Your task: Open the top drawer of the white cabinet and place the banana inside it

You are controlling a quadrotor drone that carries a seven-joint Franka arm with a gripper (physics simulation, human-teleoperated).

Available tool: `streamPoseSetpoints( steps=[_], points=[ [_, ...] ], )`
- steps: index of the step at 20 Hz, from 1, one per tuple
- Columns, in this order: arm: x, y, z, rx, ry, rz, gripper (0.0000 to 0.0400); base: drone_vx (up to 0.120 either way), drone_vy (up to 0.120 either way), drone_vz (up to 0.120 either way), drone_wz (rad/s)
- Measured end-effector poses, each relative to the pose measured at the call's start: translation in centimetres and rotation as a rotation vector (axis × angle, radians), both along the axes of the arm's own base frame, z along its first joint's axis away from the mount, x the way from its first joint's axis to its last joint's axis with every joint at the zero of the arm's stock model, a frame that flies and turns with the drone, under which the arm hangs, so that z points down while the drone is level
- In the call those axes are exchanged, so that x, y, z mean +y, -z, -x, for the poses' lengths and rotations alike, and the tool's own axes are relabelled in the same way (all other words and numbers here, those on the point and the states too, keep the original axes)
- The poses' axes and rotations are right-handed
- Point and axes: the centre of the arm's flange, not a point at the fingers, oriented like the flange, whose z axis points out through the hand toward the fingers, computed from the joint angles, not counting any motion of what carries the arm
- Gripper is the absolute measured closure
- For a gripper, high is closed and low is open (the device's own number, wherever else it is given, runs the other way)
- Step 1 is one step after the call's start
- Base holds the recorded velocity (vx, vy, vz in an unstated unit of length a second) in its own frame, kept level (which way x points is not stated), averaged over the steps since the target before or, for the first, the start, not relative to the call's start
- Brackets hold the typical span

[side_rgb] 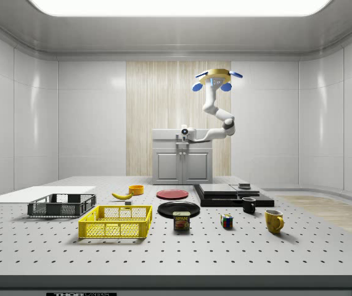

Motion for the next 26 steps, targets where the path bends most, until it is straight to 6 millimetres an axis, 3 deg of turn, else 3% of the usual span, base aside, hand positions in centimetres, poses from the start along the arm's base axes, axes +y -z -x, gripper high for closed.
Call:
streamPoseSetpoints(
  steps=[3,8,18,26],
  points=[
    [-0.8,0.0,0.0,0.000,0.000,0.000,0.0108,0.000,0.000,0.000,0.000],
    [-0.9,0.0,0.0,0.000,0.000,0.000,0.0031,0.000,0.000,0.000,0.000],
    [-0.8,-0.7,0.0,0.000,0.000,0.000,0.0003,0.000,0.000,0.000,0.000],
    [1.3,-0.9,0.0,0.000,0.000,0.000,0.0000,0.000,0.000,0.000,0.000]
  ],
)
